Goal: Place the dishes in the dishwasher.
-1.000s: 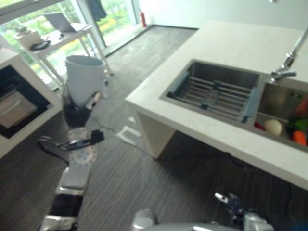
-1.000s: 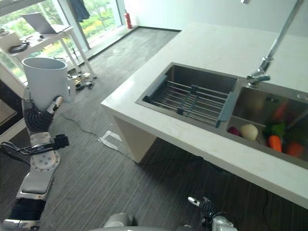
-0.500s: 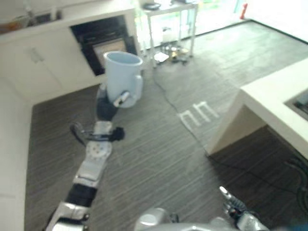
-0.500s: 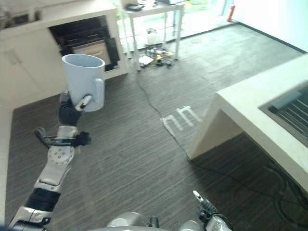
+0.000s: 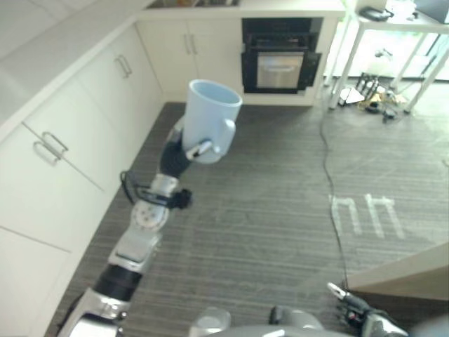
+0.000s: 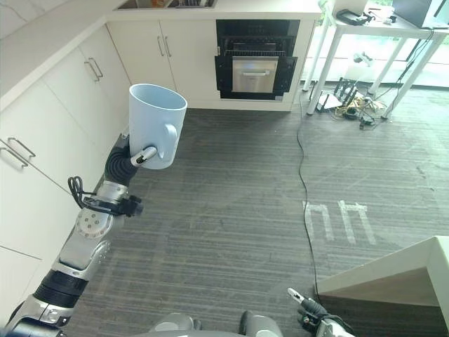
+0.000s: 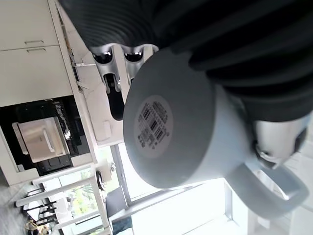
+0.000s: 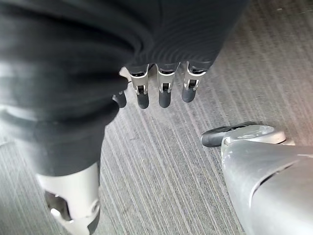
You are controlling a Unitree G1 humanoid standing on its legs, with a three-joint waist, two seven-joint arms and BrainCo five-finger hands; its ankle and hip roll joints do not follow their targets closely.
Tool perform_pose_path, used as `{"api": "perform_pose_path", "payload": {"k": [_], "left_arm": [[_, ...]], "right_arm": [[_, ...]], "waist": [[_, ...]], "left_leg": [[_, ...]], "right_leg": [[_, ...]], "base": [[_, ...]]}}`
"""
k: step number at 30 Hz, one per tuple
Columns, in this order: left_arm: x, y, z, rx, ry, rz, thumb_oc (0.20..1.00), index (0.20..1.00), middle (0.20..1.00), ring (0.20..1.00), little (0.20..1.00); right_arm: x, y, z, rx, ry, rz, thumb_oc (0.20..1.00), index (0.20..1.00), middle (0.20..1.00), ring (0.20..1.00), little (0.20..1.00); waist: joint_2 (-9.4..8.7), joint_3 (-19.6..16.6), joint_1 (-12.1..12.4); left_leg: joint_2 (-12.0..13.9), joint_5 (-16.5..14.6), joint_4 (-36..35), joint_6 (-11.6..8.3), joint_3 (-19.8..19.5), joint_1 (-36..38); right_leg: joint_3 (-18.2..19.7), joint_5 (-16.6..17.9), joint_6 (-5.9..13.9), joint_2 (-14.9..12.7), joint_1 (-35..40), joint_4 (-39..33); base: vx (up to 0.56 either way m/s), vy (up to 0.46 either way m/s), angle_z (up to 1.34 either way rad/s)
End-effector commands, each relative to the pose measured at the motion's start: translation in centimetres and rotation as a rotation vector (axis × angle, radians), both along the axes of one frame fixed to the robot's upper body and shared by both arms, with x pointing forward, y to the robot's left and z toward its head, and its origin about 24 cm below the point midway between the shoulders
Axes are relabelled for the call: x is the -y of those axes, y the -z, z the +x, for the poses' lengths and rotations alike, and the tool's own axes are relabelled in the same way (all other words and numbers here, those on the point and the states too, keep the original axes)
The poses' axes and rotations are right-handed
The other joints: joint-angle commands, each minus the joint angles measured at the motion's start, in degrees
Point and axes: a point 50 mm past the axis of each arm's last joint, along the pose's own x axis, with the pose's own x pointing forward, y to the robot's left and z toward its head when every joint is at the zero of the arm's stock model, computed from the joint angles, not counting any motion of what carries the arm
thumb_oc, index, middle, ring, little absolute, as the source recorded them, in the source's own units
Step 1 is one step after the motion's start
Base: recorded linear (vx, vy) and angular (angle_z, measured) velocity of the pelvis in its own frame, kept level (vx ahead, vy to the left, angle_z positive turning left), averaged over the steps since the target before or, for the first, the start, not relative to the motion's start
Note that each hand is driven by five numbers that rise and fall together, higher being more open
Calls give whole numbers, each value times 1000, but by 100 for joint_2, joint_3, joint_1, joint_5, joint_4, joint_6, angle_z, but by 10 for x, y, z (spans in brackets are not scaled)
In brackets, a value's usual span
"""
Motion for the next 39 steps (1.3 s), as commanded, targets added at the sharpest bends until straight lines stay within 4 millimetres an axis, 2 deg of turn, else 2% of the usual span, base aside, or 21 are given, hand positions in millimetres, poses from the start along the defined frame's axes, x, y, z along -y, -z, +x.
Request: {"api": "perform_pose_path", "payload": {"k": [1,4,6,9,10,16,19,20,21,22,23,24,26,27,29,31,33,34,35,36,39], "left_arm": [[6,-32,-1,153,111,-50,200,200,200,200,200],[11,-25,1,155,134,-50,200,200,200,200,200],[11,-24,1,148,138,-58,200,200,200,200,200],[13,-27,2,137,142,-60,200,200,200,200,200],[6,-21,1,117,39,-103,200,200,200,200,200],[9,-19,6,87,49,-91,200,200,200,200,200],[4,-20,4,102,21,-76,200,200,200,200,200],[2,-21,3,113,10,-72,200,200,200,200,200],[-1,-23,0,130,-5,-68,200,200,200,200,200],[-5,-24,-3,145,-19,-63,200,200,200,200,200],[-7,-24,-4,148,-24,-61,200,200,200,200,200],[-10,-24,-5,149,-28,-61,200,200,200,200,200],[-13,-26,-7,154,-31,-63,200,200,200,200,200],[-13,-25,-8,156,-30,-65,200,200,200,200,200],[-12,-25,-7,164,-32,-55,200,200,200,200,200],[-12,-24,-5,170,-21,-15,200,200,200,200,200],[-7,-24,-3,168,-5,43,200,200,200,200,200],[-5,-25,-3,173,4,68,200,200,200,200,200],[-3,-27,-1,178,11,97,200,200,200,200,200],[2,-31,2,182,20,139,200,200,200,200,200],[4,-36,10,173,24,203,200,200,200,200,200]], "right_arm": [[4,1,-13,36,99,32,1000,1000,1000,1000,1000],[-7,3,-18,71,184,181,1000,1000,1000,1000,1000],[-11,7,-30,40,115,204,1000,1000,1000,1000,1000],[-17,11,-38,30,127,259,1000,1000,1000,1000,1000],[-12,12,-45,-22,-59,175,1000,1000,1000,1000,1000],[-17,9,-34,26,-108,212,1000,1000,1000,1000,1000],[-17,8,-27,26,-113,217,1000,1000,1000,1000,1000],[-17,7,-24,18,-128,211,1000,1000,1000,1000,1000],[-16,7,-23,-11,-156,189,1000,1000,1000,1000,1000],[-15,8,-24,-37,-174,169,1000,1000,1000,1000,1000],[-13,9,-27,-55,-160,158,1000,1000,1000,1000,1000],[-12,10,-31,-70,-152,152,1000,1000,1000,1000,1000],[-9,11,-36,-95,-137,137,1000,1000,1000,1000,1000],[-5,11,-41,-113,-117,128,1000,1000,1000,1000,1000],[-1,12,-53,-159,-120,117,1000,1000,1000,1000,1000],[2,13,-61,-197,-113,87,1000,1000,1000,1000,1000],[0,14,-66,-199,-87,105,1000,1000,1000,1000,1000],[-2,15,-68,-196,-91,105,1000,1000,1000,1000,1000],[-4,16,-68,-195,-95,99,1000,1000,1000,1000,1000],[-6,17,-70,-187,-85,98,1000,1000,1000,1000,1000],[-15,18,-67,-157,-46,112,1000,1000,1000,1000,1000]], "waist": [[25,-167,-375],[61,-202,-516],[70,-269,-537],[62,-330,-522],[45,-189,-623],[-22,-211,-618],[-155,-137,-524],[-242,-83,-462],[-343,74,-361],[-317,202,-264],[-276,237,-215],[-221,267,-181],[-57,291,-134],[175,332,-117],[242,309,-97],[163,182,-82],[-17,59,-19],[-20,-10,-29],[-49,-46,-67],[-102,-99,-129],[-67,-175,-234]], "left_leg": [[306,71,272,-132,777,-725],[293,22,272,-152,773,-745],[230,-39,272,-114,769,-696],[193,-97,272,-86,799,-660],[237,-143,272,-68,1151,-553],[270,-86,272,-125,1030,-472],[118,-21,272,-28,1040,-261],[36,46,272,25,1060,-213],[-11,364,777,24,1014,-380],[-37,546,1576,24,858,-887],[-51,786,1623,2,823,-1135],[-38,906,1363,-18,836,-1138],[45,1289,274,-148,909,-1043],[313,1474,272,-318,819,-1549],[444,1657,272,-437,767,-2008],[369,1253,272,-301,924,-2009],[44,869,272,-48,851,-1722],[-34,759,272,63,788,-1626],[-135,644,272,192,765,-1491],[-274,487,272,364,796,-1343],[-372,225,272,628,966,-1049]], "right_leg": [[-312,-333,410,-360,148,72],[-339,-327,419,-426,122,72],[-299,-324,460,-472,128,72],[-267,-288,528,-541,105,72],[-52,-184,545,-373,-7,72],[-46,-332,424,-237,126,72],[74,-346,334,-239,195,72],[136,-332,294,-278,233,72],[230,-318,219,-296,336,72],[278,-275,116,-205,395,72],[298,-261,85,-127,409,72],[288,-294,86,-68,466,72],[265,-444,108,76,620,72],[208,-573,88,297,807,72],[198,-717,96,332,1012,72],[208,-832,218,143,1174,72],[183,-907,407,-106,1440,72],[165,-838,430,-121,1499,72],[150,-609,481,-162,1610,72],[89,-177,619,-263,1639,390],[-201,695,897,-428,975,1952]], "base": [[-16,64,75],[28,104,59],[85,97,2],[43,39,-11],[25,-4,-7],[53,-105,1],[121,-149,6],[135,-169,-3],[159,-195,-9],[177,-131,-14],[231,-1,-11],[307,146,-17],[417,284,-14],[517,379,7],[476,358,10],[523,424,-24],[564,433,-36],[509,416,-41],[424,387,-31],[362,352,-17],[276,286,32]]}}
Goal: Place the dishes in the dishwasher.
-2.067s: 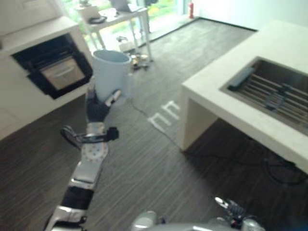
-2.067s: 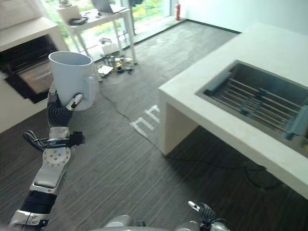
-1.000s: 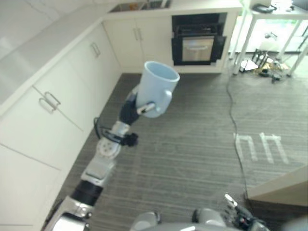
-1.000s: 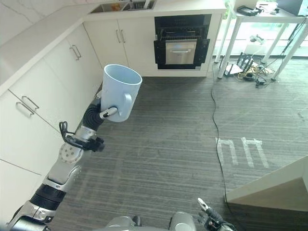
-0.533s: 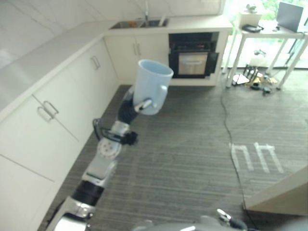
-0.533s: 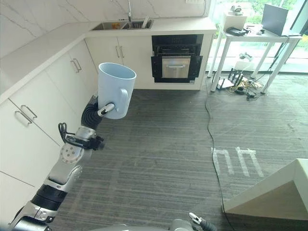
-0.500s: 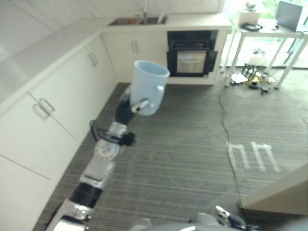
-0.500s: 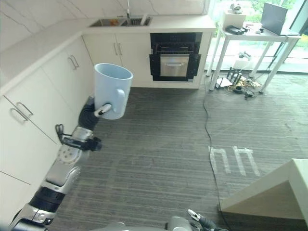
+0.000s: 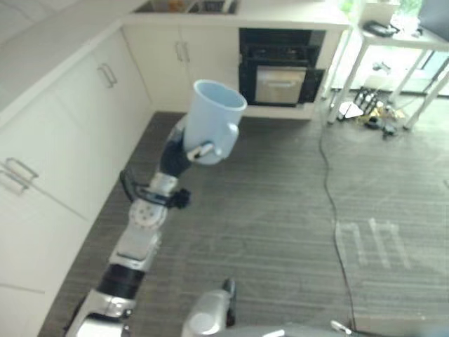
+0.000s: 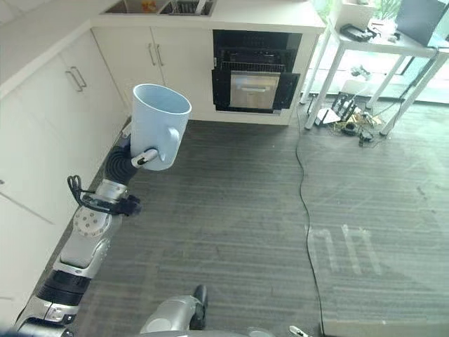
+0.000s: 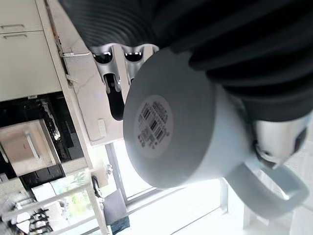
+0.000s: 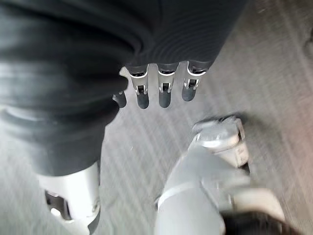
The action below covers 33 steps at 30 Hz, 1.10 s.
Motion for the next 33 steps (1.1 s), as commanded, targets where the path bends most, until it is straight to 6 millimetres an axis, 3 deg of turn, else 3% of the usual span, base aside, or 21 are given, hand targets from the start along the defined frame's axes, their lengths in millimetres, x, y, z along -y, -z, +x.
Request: {"api": "perform_pose_path", "payload": {"k": [1,2,3,4,5,7,9,13,14,15,16,20,21,24,26,28,33], "left_arm": [[1,-14,-3,76,8,46,200,200,200,200,200],[0,-14,-3,80,8,51,200,200,200,200,200],[-1,-19,-2,91,16,52,200,200,200,200,200],[-1,-21,-2,97,15,58,200,200,200,200,200],[-3,-25,-2,110,4,66,200,200,200,200,200],[-2,-26,-4,130,6,75,200,200,200,200,200],[-2,-25,-7,139,22,92,200,200,200,200,200],[2,-17,-15,144,15,65,200,200,200,200,200],[2,-17,-17,148,11,43,200,200,200,200,200],[2,-19,-18,150,7,24,200,200,200,200,200],[0,-20,-20,155,2,-6,200,200,200,200,200],[-2,-19,-20,138,22,-49,200,200,200,200,200],[-1,-16,-20,128,25,-56,200,200,200,200,200],[-2,-13,-22,120,28,-75,200,200,200,200,200],[-3,-9,-25,115,36,-82,200,200,200,200,200],[-5,-5,-27,117,44,-87,200,200,200,200,200],[-9,3,-30,121,20,-80,200,200,200,200,200]], "right_arm": [[0,0,4,8,6,-24,1000,1000,1000,1000,1000],[0,0,8,18,-8,-36,1000,1000,1000,1000,1000],[4,-3,20,51,2,-58,1000,1000,1000,1000,1000],[5,-5,25,66,1,-63,1000,1000,1000,1000,1000],[8,-8,37,92,-8,-67,1000,1000,1000,1000,1000],[9,-9,39,87,21,-60,1000,1000,1000,1000,1000],[9,-8,38,84,8,-70,1000,1000,1000,1000,1000],[8,-9,43,84,-43,-93,1000,1000,1000,1000,1000],[9,-10,48,86,-61,-103,1000,1000,1000,1000,1000],[9,-11,51,90,-74,-108,1000,1000,1000,1000,1000],[10,-12,54,98,-88,-114,1000,1000,1000,1000,1000],[16,-14,57,99,-112,-138,1000,1000,1000,1000,1000],[17,-14,55,85,-113,-142,1000,1000,1000,1000,1000],[19,-13,50,61,-118,-152,1000,1000,1000,1000,1000],[20,-12,46,38,-118,-163,1000,1000,1000,1000,1000],[20,-11,43,39,-117,-167,1000,1000,1000,1000,1000],[16,-10,39,46,-192,-179,1000,1000,1000,1000,1000]], "waist": [[419,-335,-104],[396,-290,-157],[493,-235,-303],[479,-189,-348],[287,-114,-484],[177,-124,-538],[181,-156,-577],[234,-302,-581],[247,-315,-563],[235,-318,-523],[202,-308,-450],[195,-210,-333],[270,-135,-249],[375,-20,-103],[580,31,71],[634,3,132],[516,-139,209]], "left_leg": [[378,-564,69,-271,106,-67],[336,-638,69,-251,138,61],[409,-744,69,-309,107,302],[429,-834,69,-333,145,435],[353,-1107,69,-413,255,676],[283,-1320,69,-418,252,803],[341,-1466,69,-419,236,942],[630,-1492,69,-574,197,1303],[758,-1408,69,-644,216,1433],[847,-1115,69,-719,215,1522],[958,-567,435,-826,177,1494],[1028,-44,2132,-858,-24,509],[685,-184,1244,-737,-152,441],[520,213,69,-933,-293,144],[511,375,69,-1117,-568,-800],[541,477,69,-1123,-357,-1104],[391,69,69,-796,-117,-793]], "right_leg": [[-422,900,72,202,-429,31],[-399,796,64,287,-637,-15],[-528,642,-88,463,-1127,-714],[-590,690,-72,338,-1220,-1164],[-361,993,113,-119,-1827,-1995],[25,1227,297,-347,-2215,-1995],[204,1291,366,-378,-2302,-1995],[91,883,112,-109,-1964,-1995],[14,773,-24,-39,-1845,-1995],[12,672,-148,30,-1731,-1995],[58,532,-320,134,-1558,-1995],[115,323,-661,385,-1160,-1995],[289,204,-660,578,-980,-1995],[433,-8,-624,755,-756,-1995],[516,-129,-618,964,-625,-1995],[438,-192,-610,938,-560,-1995],[307,-427,-492,708,-236,-1995]], "base": [[255,166,-2],[312,39,-39],[329,-48,-74],[419,-265,-35],[335,-312,22],[301,-294,60],[345,-307,36],[365,-355,14],[406,-388,-17],[389,-424,-34],[352,-399,-57],[326,-264,-43],[405,-18,-20],[356,134,-50],[378,210,-42],[338,238,-72],[302,265,-87]]}}
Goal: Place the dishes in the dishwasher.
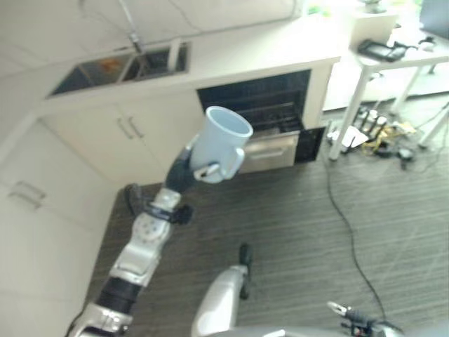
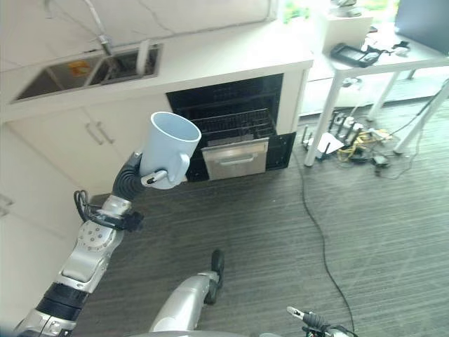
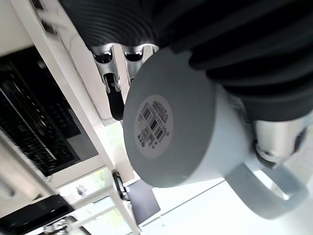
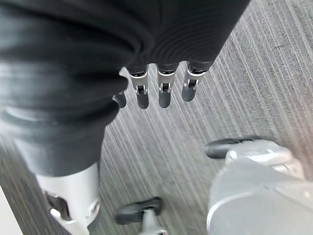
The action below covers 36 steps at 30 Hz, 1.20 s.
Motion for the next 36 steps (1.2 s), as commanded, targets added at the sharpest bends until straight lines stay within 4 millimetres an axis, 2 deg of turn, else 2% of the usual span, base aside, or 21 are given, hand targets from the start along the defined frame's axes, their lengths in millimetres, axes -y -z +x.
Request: {"api": "perform_pose_path", "payload": {"k": [1,2,4,6,7,9,11,12,14,16,18,19,22,23,25,27,29,30,32,33,36], "left_arm": [[6,-45,-4,237,60,-23,200,200,200,200,200],[7,-47,-2,233,70,-14,200,200,200,200,200],[10,-50,1,226,86,1,200,200,200,200,200],[10,-51,4,218,92,17,200,200,200,200,200],[10,-51,5,215,90,19,200,200,200,200,200],[11,-50,6,208,90,20,200,200,200,200,200],[13,-51,8,212,84,25,200,200,200,200,200],[14,-53,8,216,77,22,200,200,200,200,200],[11,-55,8,221,51,16,200,200,200,200,200],[10,-55,7,216,42,14,200,200,200,200,200],[11,-53,5,222,40,25,200,200,200,200,200],[11,-52,4,223,42,27,200,200,200,200,200],[10,-46,0,210,27,3,200,200,200,200,200],[11,-46,-2,214,21,-11,200,200,200,200,200],[13,-49,-5,226,10,-22,200,200,200,200,200],[13,-51,-5,246,-11,-12,200,200,200,200,200],[13,-55,-4,263,0,-18,200,200,200,200,200],[15,-57,-3,273,13,-12,200,200,200,200,200],[18,-59,-2,275,36,-19,200,200,200,200,200],[20,-60,-1,278,48,-28,200,200,200,200,200],[24,-61,2,285,51,-42,200,200,200,200,200]], "right_arm": [[-10,5,-9,10,-42,10,1000,1000,1000,1000,1000],[-14,6,-9,20,-46,8,1000,1000,1000,1000,1000],[-17,6,-8,40,-27,17,1000,1000,1000,1000,1000],[-22,6,-3,69,-55,22,1000,1000,1000,1000,1000],[-24,5,-1,76,-79,14,1000,1000,1000,1000,1000],[-28,4,6,87,-119,3,1000,1000,1000,1000,1000],[-28,3,12,85,-102,6,1000,1000,1000,1000,1000],[-26,3,14,80,-101,1,1000,1000,1000,1000,1000],[-22,2,17,56,-104,-12,1000,1000,1000,1000,1000],[-20,2,15,41,-104,-18,1000,1000,1000,1000,1000],[-18,2,14,33,-174,-63,1000,1000,1000,1000,1000],[-19,3,12,27,-193,-74,1000,1000,1000,1000,1000],[-19,4,8,2,-170,-72,1000,1000,1000,1000,1000],[-17,3,9,-2,-173,-80,1000,1000,1000,1000,1000],[-14,1,14,7,-202,-108,1000,1000,1000,1000,1000],[-9,-2,19,26,-260,-155,1000,1000,1000,1000,1000],[-5,-6,24,51,-301,-179,1000,1000,1000,1000,1000],[-3,-7,24,58,-285,-181,1000,1000,1000,1000,1000],[0,-7,22,61,-253,-186,1000,1000,1000,1000,1000],[3,-7,20,61,-231,-189,1000,1000,1000,1000,1000],[1,-5,14,67,-187,-162,1000,1000,1000,1000,1000]], "waist": [[-70,-232,159],[-77,-291,122],[-21,-328,3],[3,-317,-87],[-4,-326,-93],[-13,-344,-99],[15,-266,-156],[0,-224,-173],[-190,-169,-182],[-251,-180,-209],[-264,-211,-258],[-252,-233,-276],[-249,-287,-246],[-243,-286,-244],[-256,-275,-222],[-306,-277,-181],[-357,-226,-132],[-259,-211,-168],[-90,-180,-219],[-51,-146,-254],[-6,-191,-352]], "left_leg": [[94,-334,516,-330,40,6],[34,-480,516,-207,7,162],[0,-667,516,-51,-127,355],[-78,-825,516,88,-227,516],[-93,-849,516,104,-233,544],[-92,-929,516,114,-216,664],[-5,-1018,516,46,-194,887],[22,-1071,516,19,-163,964],[-77,-1314,516,-5,-86,1155],[-76,-1480,516,-15,-139,1263],[3,-1569,516,-37,-249,1338],[84,-1585,516,-85,-303,1371],[302,-1557,516,-246,-348,1438],[457,-1509,516,-314,-367,1480],[663,-1363,516,-425,-325,1525],[669,-1190,516,-464,-240,1564],[693,-760,516,-530,43,1436],[771,-830,516,-577,145,1263],[887,-724,516,-734,155,949],[1001,-508,516,-813,235,762],[1104,-583,516,-819,328,675]], "right_leg": [[-323,44,132,-420,-1001,585],[-424,97,180,-419,-895,585],[-562,672,315,-389,-817,705],[-626,944,419,-384,-1287,1753],[-636,984,445,-411,-1387,1860],[-741,984,459,-507,-1598,1645],[-871,1023,455,-685,-1824,891],[-885,1119,514,-812,-1918,585],[-596,1426,782,-1310,-2575,585],[-284,1574,902,-1448,-2805,585],[4,1554,953,-1472,-2841,585],[45,1431,944,-1417,-2761,585],[-127,1198,824,-1312,-2567,585],[-217,1099,710,-1221,-2487,585],[-418,948,507,-1121,-2370,585],[-492,855,384,-1070,-2268,585],[-646,734,252,-1035,-2099,585],[-766,704,252,-947,-2063,585],[-826,613,243,-793,-1994,585],[-853,531,222,-763,-1915,585],[-953,508,257,-870,-1968,585]], "base": [[327,225,-70],[340,219,-41],[290,213,19],[183,150,33],[172,64,37],[143,-19,27],[161,-99,9],[148,-173,9],[204,-254,-3],[229,-265,-21],[259,-361,43],[302,-427,65],[237,-376,74],[199,-400,58],[166,-371,48],[128,-289,35],[91,-228,-2],[52,-47,-4],[45,91,43],[32,102,60],[27,175,12]]}}
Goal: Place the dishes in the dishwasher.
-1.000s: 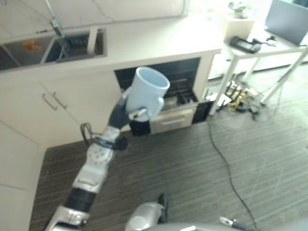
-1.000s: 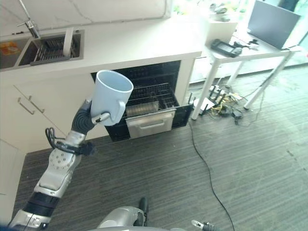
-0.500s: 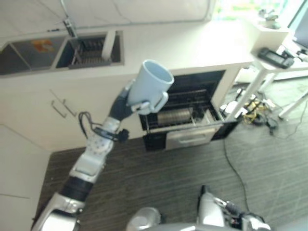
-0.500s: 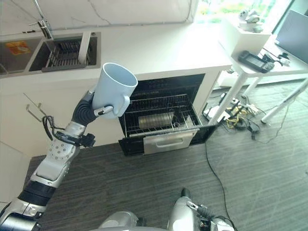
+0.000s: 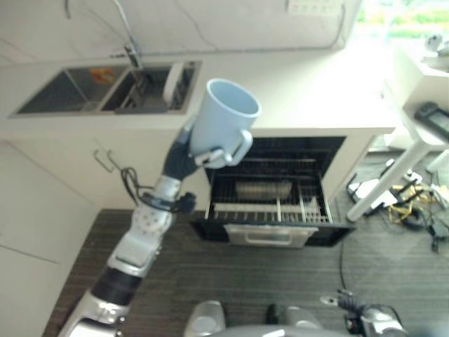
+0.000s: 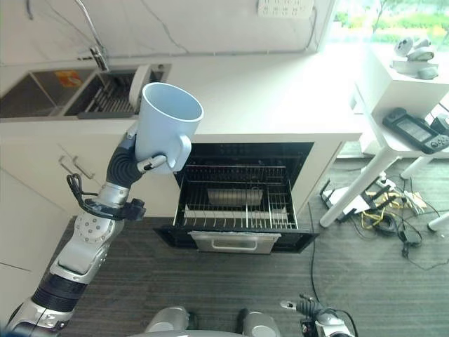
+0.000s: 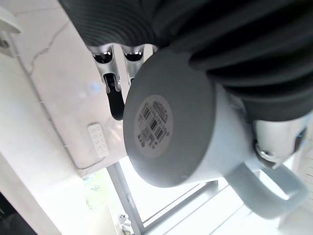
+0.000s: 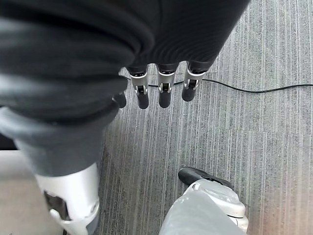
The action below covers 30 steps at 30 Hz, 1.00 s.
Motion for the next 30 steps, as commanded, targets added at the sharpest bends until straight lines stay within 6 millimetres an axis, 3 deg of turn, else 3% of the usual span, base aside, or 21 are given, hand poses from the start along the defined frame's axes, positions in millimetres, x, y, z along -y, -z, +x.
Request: {"api": "perform_pose_path", "payload": {"k": [1,7,8,11,15,16,17,20,21,23,27,30], "left_arm": [[0,-30,2,154,15,-41,200,200,200,200,200],[-3,-23,4,119,12,-53,200,200,200,200,200],[-4,-25,2,130,21,-43,200,200,200,200,200],[-3,-27,3,132,23,-40,200,200,200,200,200],[-5,-27,5,126,2,-37,200,200,200,200,200],[-10,-24,5,99,-2,-63,200,200,200,200,200],[-10,-23,5,97,-2,-65,200,200,200,200,200],[-17,-14,6,46,-15,-122,200,200,200,200,200],[-18,-12,6,41,-20,-129,200,200,200,200,200],[-23,-4,6,20,-33,-169,200,200,200,200,200],[-14,14,6,-129,201,-345,200,200,200,200,200],[0,32,6,-268,451,-509,200,200,200,200,200]], "right_arm": [[3,1,-10,26,100,31,1000,1000,1000,1000,1000],[-8,6,-18,61,195,95,1000,1000,1000,1000,1000],[-11,3,-12,145,248,137,1000,1000,1000,1000,1000],[-10,-3,-9,203,260,146,1000,1000,1000,1000,1000],[-5,-24,10,354,253,160,1000,1000,1000,1000,1000],[-4,-41,20,435,243,184,1000,1000,1000,1000,1000],[-4,-41,20,439,242,189,1000,1000,1000,1000,1000],[-10,-69,41,569,176,241,1000,1000,1000,1000,1000],[-9,-73,43,599,176,224,1000,1000,1000,1000,1000],[0,-102,56,776,210,128,1000,1000,1000,1000,1000],[3,-161,73,1091,188,82,1000,1000,1000,1000,1000],[-10,-206,86,1350,46,150,1000,1000,1000,1000,1000]], "waist": [[204,-141,-162],[218,-210,-222],[160,-233,-282],[91,-251,-371],[-51,-271,-580],[-125,-301,-704],[-129,-304,-708],[-209,-353,-846],[-217,-364,-859],[-226,-384,-944],[-124,-444,-1150],[-10,-448,-1343]], "left_leg": [[73,365,-419,41,-17,110],[-57,87,-419,120,7,297],[-117,-25,-419,206,42,370],[-122,-86,-419,250,123,393],[-82,-143,-419,282,292,462],[-49,-152,-419,290,398,501],[-46,-152,-419,290,405,504],[-35,-180,-419,296,490,590],[-33,-184,-419,295,509,604],[-30,-240,-419,305,590,699],[-25,-277,-419,355,740,737],[-46,-367,-419,405,887,843]], "right_leg": [[13,-254,619,-274,-124,164],[-11,-188,753,-414,-161,164],[57,-154,812,-442,-164,164],[116,-120,869,-466,-198,164],[219,-70,916,-473,-256,164],[285,-56,923,-459,-289,164],[292,-55,923,-457,-290,164],[417,-41,928,-415,-312,164],[434,-37,931,-413,-315,164],[478,-52,956,-413,-292,164],[653,-4,949,-369,-399,164],[802,-4,970,-349,-414,164]], "base": [[48,196,-5],[28,132,-1],[14,55,-9],[-25,-5,-13],[-52,-66,-12],[-61,-86,-24],[-60,-91,-32],[-14,-52,-30],[24,-35,-19],[23,11,-28],[-2,84,-38],[26,153,-42]]}}
